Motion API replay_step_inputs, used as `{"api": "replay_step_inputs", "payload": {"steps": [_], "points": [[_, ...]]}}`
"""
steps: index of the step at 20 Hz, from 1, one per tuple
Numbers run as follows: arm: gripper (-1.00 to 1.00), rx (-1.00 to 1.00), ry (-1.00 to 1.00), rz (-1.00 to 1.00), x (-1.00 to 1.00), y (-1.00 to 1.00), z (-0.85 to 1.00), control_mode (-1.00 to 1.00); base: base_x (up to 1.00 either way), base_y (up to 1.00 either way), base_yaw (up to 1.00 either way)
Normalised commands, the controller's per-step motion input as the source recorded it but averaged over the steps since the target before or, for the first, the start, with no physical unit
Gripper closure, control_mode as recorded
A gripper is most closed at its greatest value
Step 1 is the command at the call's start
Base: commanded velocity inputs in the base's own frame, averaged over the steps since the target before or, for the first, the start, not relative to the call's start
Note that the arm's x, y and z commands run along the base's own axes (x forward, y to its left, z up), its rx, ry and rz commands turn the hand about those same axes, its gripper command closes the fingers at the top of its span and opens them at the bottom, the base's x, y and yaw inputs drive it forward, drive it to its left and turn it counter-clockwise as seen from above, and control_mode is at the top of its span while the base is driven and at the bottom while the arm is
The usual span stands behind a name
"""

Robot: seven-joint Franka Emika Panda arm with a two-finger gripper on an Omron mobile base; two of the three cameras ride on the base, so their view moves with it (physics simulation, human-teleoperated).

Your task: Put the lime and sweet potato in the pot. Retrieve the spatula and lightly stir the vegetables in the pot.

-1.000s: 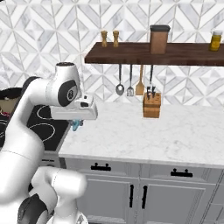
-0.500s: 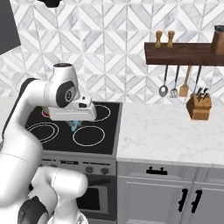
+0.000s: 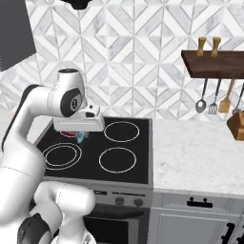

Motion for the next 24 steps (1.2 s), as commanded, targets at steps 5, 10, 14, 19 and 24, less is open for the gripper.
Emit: {"api": "replay_step_inputs", "payload": {"steps": [5, 10, 14, 19, 24], "points": [[1.0, 0.0, 0.0, 0.0, 0.0, 0.0, 0.0, 1.0, 0.03, 0.51, 0.0], [1.0, 0.0, 0.0, 0.0, 0.0, 0.0, 0.0, 1.0, 0.15, 0.3, 0.0], [1.0, 0.0, 0.0, 0.0, 0.0, 0.0, 0.0, 1.0, 0.04, 0.26, 0.04], [1.0, 0.0, 0.0, 0.0, 0.0, 0.0, 0.0, 1.0, 0.0, 0.07, 0.05], [1.0, 0.0, 0.0, 0.01, 0.06, -0.01, 0.05, -1.0, 0.09, 0.0, 0.03]]}}
